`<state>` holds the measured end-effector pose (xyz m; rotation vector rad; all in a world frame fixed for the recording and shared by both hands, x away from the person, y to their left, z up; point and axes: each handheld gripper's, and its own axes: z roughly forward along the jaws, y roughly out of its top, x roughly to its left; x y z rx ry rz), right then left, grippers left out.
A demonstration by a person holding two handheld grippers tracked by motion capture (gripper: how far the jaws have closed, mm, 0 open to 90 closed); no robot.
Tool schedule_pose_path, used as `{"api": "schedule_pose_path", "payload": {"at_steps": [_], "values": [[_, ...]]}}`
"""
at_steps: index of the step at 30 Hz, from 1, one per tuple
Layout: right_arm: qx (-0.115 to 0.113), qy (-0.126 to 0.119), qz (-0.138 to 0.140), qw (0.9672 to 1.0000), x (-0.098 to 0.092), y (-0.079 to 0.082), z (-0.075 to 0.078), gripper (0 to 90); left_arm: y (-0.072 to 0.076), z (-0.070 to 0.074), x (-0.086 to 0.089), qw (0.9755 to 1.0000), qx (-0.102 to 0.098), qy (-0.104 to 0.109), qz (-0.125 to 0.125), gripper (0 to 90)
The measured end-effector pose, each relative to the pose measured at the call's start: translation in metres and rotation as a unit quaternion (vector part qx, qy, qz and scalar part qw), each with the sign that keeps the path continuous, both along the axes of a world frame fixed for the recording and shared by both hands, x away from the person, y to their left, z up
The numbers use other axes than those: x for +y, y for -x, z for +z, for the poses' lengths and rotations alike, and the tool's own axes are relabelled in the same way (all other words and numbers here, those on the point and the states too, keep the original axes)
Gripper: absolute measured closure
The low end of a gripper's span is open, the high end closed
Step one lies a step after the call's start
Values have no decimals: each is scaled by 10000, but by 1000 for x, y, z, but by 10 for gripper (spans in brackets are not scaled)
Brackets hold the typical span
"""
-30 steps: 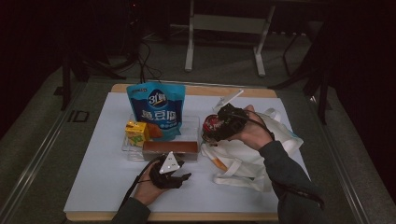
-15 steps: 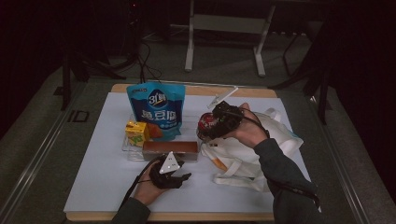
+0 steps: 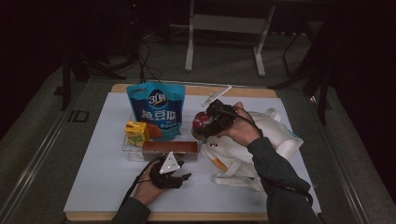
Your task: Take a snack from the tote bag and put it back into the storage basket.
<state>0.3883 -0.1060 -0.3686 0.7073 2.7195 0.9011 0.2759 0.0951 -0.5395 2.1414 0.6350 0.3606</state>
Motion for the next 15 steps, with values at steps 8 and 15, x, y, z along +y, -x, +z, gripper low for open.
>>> {"api": "schedule_pose_path", "payload": {"at_steps": [8, 15], "values": [[33, -5, -57, 10000, 6, -2, -1, 252, 0, 0, 0, 10000, 3, -5, -8, 464], [1, -30, -115, 9999, 9, -5, -3, 252, 0, 0, 0, 10000, 3, -6, -8, 464]]}}
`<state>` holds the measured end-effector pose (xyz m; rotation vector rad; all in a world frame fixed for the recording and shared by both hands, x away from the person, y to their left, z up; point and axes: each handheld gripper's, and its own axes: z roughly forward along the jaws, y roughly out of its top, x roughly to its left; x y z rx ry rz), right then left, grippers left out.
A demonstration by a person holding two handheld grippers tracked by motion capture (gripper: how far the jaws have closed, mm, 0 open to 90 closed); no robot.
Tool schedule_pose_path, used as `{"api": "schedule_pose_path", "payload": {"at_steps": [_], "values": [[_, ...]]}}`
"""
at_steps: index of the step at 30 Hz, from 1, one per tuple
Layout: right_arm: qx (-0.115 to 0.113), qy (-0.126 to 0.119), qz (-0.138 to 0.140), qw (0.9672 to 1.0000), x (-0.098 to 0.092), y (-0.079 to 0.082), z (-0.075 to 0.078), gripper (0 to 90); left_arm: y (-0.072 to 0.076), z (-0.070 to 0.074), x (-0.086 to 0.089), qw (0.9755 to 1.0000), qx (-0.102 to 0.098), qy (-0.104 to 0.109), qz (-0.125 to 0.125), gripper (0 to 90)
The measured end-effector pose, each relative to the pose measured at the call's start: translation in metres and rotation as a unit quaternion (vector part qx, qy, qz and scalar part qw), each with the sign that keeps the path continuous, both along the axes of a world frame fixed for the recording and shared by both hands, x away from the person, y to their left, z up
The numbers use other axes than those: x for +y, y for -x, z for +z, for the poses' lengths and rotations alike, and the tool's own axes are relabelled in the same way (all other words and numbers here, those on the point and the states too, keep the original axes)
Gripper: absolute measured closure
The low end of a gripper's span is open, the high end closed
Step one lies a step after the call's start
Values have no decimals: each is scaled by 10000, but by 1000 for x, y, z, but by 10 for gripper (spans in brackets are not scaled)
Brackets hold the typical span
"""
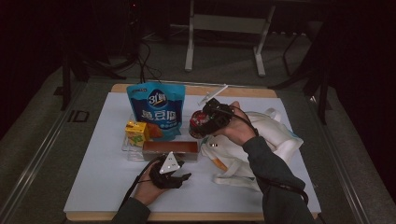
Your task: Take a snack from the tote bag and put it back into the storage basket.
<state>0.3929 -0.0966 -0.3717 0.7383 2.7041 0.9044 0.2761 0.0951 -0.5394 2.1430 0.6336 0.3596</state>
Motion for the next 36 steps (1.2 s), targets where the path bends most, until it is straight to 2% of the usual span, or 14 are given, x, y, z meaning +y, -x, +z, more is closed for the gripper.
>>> {"api": "schedule_pose_path", "payload": {"at_steps": [22, 36], "values": [[10, 3, -199, 9998, 20, -10, -9, 252, 0, 0, 0, 10000, 9, 4, -9, 464], [133, 13, -383, 9992, 29, -17, -21, 252, 0, 0, 0, 10000, -6, 6, -10, 464]]}}
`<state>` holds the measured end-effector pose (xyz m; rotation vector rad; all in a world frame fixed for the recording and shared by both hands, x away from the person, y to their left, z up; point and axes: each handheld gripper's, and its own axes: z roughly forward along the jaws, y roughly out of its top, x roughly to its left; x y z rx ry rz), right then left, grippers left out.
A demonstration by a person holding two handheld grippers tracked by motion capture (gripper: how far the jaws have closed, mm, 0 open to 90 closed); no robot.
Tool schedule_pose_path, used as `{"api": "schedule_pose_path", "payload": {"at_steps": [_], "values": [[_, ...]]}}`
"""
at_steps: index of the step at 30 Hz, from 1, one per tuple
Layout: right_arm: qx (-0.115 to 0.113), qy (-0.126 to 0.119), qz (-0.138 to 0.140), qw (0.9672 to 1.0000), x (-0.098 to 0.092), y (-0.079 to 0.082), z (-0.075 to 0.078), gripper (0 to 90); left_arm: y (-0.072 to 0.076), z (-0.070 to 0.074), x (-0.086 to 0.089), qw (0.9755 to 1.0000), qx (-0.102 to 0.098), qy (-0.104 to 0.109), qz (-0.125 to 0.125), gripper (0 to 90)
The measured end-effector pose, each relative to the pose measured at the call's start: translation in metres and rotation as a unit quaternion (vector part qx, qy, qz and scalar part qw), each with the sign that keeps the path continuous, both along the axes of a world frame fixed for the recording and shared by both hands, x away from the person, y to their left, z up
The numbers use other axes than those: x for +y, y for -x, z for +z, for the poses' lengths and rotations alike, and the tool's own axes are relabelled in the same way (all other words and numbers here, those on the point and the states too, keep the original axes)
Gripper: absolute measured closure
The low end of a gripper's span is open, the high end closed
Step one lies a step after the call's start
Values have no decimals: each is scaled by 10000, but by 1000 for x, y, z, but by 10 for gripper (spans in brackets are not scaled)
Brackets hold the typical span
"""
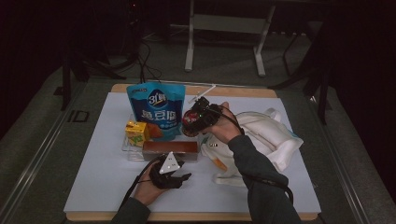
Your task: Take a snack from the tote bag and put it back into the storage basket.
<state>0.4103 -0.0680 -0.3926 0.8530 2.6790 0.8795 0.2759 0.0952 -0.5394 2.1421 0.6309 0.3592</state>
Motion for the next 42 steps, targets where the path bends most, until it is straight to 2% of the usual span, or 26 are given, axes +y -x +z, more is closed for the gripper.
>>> {"api": "schedule_pose_path", "payload": {"at_steps": [20, 29, 35, 42], "values": [[13, 58, -161, 9999, 13, -4, -17, 252, 0, 0, 0, 10000, 10, 13, 6, 464], [8, 115, -289, 9995, 12, -9, -22, 252, 0, 0, 0, 10000, 11, 15, 5, 464], [25, 62, -408, 9991, 11, -11, -26, 252, 0, 0, 0, 10000, 7, 11, 6, 464], [-2, 139, -409, 9991, 12, -11, -31, 252, 0, 0, 0, 10000, 7, 20, 6, 464]]}}
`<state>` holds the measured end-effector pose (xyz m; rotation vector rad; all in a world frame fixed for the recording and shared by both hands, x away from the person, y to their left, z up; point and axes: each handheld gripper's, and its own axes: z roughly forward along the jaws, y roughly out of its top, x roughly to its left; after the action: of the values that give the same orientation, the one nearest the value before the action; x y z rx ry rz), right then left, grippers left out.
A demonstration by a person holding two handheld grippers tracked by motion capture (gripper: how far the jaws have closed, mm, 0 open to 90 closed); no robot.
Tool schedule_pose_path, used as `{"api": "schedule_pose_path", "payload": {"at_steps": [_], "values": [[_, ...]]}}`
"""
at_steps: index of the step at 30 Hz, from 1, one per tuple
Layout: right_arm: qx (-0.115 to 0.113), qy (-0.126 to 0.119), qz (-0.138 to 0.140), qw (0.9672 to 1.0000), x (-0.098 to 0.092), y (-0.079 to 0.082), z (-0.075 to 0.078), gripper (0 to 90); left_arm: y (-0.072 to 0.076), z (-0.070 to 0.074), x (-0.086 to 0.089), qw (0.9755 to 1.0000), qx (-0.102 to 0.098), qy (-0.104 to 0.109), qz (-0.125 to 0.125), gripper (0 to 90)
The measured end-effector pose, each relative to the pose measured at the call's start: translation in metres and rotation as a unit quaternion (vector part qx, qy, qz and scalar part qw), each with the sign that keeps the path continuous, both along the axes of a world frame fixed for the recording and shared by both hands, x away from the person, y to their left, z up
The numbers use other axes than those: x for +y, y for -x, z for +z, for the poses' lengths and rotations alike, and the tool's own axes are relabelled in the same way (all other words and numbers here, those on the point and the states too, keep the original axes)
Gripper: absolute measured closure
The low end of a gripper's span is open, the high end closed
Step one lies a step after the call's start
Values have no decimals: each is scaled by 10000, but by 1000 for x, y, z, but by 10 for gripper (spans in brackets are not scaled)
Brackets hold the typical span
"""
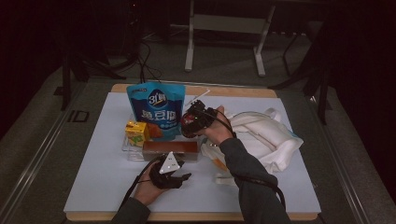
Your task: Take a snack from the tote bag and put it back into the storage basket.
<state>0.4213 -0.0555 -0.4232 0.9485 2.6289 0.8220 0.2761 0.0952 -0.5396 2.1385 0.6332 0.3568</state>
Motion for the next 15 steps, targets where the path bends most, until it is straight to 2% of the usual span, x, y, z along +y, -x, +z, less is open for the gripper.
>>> {"api": "schedule_pose_path", "payload": {"at_steps": [8, 15], "values": [[40, 121, -30, 9999, 4, 1, -9, 252, 0, 0, 0, 10000, -2, -12, -3, 464], [179, 154, 4, 9997, 8, 3, -17, 252, 0, 0, 0, 10000, 3, -12, -7, 464]]}}
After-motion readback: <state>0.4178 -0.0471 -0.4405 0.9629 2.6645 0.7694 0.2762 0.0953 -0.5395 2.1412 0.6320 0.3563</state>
